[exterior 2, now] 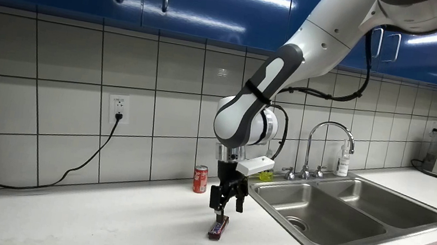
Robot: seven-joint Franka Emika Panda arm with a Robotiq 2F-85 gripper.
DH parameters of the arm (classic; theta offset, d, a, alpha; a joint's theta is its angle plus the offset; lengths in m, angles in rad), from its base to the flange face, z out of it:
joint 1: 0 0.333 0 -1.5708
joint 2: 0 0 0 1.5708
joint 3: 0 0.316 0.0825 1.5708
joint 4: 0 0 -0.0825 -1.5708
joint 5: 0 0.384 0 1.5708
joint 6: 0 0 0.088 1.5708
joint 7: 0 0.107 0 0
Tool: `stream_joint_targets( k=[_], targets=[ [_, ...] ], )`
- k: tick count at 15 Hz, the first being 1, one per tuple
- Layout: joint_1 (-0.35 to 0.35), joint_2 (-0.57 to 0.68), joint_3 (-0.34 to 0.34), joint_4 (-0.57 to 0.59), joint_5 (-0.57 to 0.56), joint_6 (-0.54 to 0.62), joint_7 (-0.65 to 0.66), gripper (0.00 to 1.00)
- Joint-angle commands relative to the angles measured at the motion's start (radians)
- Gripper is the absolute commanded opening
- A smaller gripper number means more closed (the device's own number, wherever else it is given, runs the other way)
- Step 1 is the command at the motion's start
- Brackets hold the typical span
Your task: Place the snack bar inside the sink
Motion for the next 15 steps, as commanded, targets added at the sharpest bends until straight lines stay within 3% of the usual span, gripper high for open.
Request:
stream_joint_targets(
  k=[1,12,15],
  targets=[
    [0.0,0.047,0.011,0.052,0.016,-0.002,-0.015,1.0],
    [0.001,0.038,0.004,0.029,0.014,0.0,-0.002,1.0],
    [0.009,0.039,-0.01,0.03,0.028,0.005,0.071,1.0]
  ],
)
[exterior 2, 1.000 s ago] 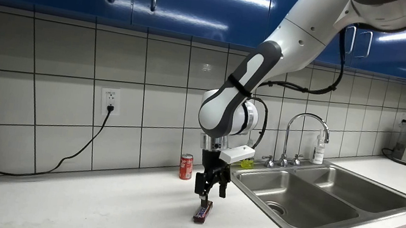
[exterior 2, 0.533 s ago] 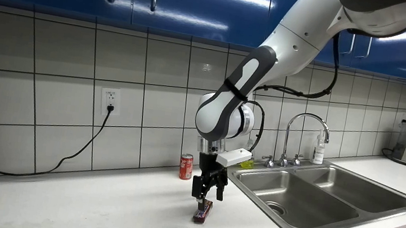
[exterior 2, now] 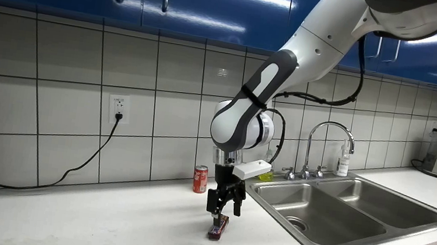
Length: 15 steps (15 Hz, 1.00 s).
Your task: Place the snack bar inside the sink
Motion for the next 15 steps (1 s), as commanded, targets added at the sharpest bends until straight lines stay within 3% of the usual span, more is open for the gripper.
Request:
stream_joint_targets(
  k=[1,9,15],
  targets=[
    [0.004,-0.001,-0.01,0.002,0.036,0.007,0.083,1.0],
    [0.062,0.027,-0.063,0.016,0.074,0.057,0.426,1.0],
    [0.092,0.054,-0.097,0.036,0.114,0.1,0.6,1.0]
  ],
)
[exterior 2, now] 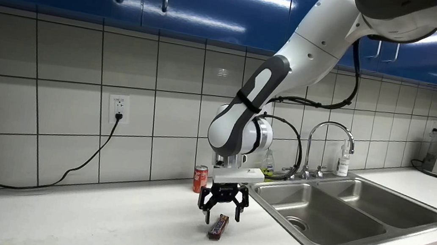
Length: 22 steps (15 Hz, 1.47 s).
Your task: Place the snack bar inside the sink
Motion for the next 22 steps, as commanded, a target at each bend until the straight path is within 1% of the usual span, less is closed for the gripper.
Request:
stream_joint_targets(
  k=[1,6,13,17,22],
  targets=[
    [0.029,0.03,-0.031,0.035,0.035,0.007,0.106,1.0],
    [0.057,0.057,-0.066,0.061,0.041,0.009,0.221,1.0],
    [0.086,0.079,-0.093,0.083,0.029,0.007,0.369,1.0],
    [0.096,0.087,-0.107,0.088,0.023,0.012,0.454,1.0],
    [0.097,0.102,-0.116,0.103,0.018,0.011,0.524,1.0]
  ],
)
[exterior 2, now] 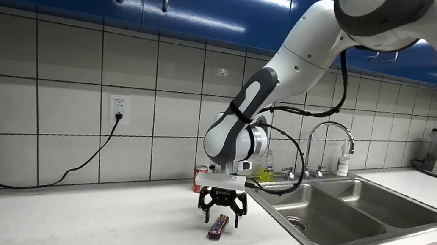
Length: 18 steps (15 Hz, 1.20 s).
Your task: Place the snack bar inside the sink
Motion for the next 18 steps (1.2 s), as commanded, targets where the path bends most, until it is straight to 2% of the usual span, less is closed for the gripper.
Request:
stream_joint_targets(
  k=[1,3,14,15,16,18],
  targets=[
    [0.014,0.015,-0.014,0.026,-0.004,-0.002,0.063,1.0],
    [-0.003,0.006,0.001,0.009,-0.003,-0.002,0.03,1.0],
    [0.0,0.011,-0.002,0.006,-0.006,0.004,0.032,1.0],
    [0.002,0.011,-0.004,0.005,-0.01,0.006,0.033,0.75],
    [0.002,0.011,-0.004,0.004,-0.01,0.007,0.032,0.72],
    [0.003,0.009,-0.006,0.003,-0.013,0.008,0.033,0.56]
  ],
)
